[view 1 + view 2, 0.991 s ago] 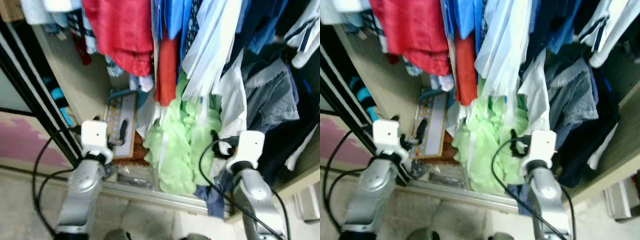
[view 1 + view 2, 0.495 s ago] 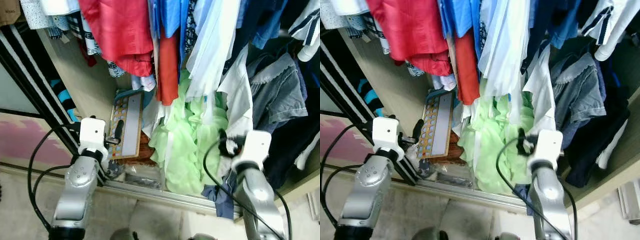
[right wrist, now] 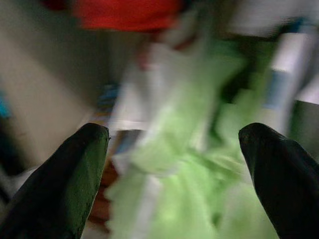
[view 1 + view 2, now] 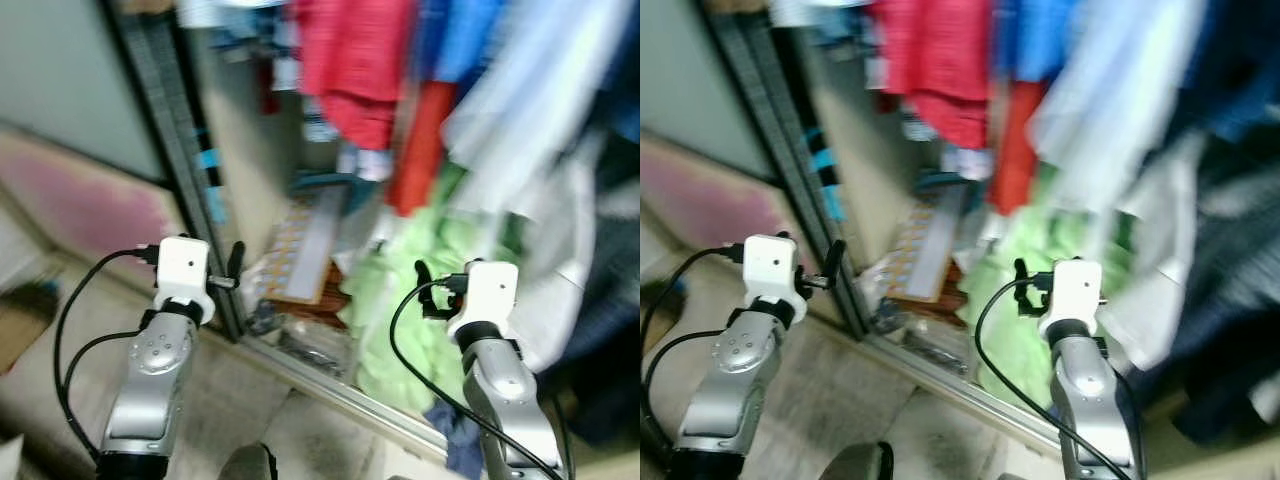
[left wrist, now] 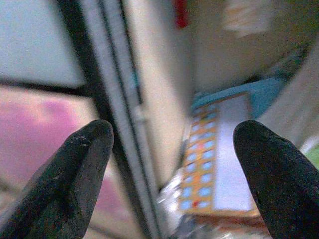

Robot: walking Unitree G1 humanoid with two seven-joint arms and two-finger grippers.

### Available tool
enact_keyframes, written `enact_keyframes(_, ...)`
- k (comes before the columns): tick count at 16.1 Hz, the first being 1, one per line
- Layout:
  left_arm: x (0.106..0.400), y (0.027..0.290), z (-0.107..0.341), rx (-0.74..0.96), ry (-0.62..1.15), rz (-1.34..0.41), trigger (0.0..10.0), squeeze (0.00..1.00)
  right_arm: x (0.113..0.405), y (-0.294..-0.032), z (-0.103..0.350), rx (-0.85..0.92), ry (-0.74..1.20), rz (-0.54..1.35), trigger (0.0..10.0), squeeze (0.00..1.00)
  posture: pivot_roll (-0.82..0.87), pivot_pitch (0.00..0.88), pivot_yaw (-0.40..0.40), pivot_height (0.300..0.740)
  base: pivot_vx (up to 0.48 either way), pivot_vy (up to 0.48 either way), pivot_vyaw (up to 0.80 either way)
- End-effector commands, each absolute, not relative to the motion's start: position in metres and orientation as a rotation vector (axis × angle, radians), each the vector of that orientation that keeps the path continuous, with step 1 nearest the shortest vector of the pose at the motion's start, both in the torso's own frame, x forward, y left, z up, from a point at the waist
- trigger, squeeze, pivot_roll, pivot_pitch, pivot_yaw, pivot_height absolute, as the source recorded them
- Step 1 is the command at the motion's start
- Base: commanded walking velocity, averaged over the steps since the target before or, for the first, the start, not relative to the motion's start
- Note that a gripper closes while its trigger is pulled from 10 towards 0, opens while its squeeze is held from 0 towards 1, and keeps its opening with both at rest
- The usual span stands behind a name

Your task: Clean up the room

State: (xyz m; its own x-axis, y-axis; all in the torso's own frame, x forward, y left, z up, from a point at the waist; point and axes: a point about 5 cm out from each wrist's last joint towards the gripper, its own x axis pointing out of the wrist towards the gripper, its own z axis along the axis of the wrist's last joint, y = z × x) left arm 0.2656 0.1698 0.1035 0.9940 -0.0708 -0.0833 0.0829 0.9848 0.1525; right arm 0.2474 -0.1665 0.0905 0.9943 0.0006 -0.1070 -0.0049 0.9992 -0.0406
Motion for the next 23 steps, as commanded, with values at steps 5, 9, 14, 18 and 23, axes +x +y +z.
enact_keyframes(5,0.258,0.186,0.102,0.213,0.089,-0.038,10.0,0.0,0.259,-0.166,0.098,-0.031,0.084,0.043,10.0,0.0,0.03,0.0,-0.025,0.74,0.0,0.0,0.8)
enact_keyframes(9,0.256,0.181,0.098,0.183,0.085,-0.021,10.0,0.0,0.262,-0.165,0.098,-0.029,0.084,0.047,10.0,0.0,0.03,0.0,-0.024,0.74,0.0,0.0,0.8)
enact_keyframes(14,0.256,0.182,0.1,0.194,0.106,0.008,10.0,0.0,0.264,-0.167,0.097,-0.024,0.087,0.043,10.0,0.0,0.04,0.0,-0.037,0.74,0.0,0.0,0.8)
enact_keyframes(18,0.247,0.18,0.09,0.159,0.153,0.029,10.0,0.0,0.264,-0.171,0.096,-0.024,0.094,0.039,10.0,0.0,0.03,0.0,-0.038,0.74,0.0,0.0,0.78)
enact_keyframes(23,0.249,0.18,0.091,0.045,0.187,0.05,10.0,0.0,0.267,-0.169,0.098,-0.053,0.085,0.06,10.0,0.0,0.03,0.0,-0.044,0.74,0.0,0.0,0.69)
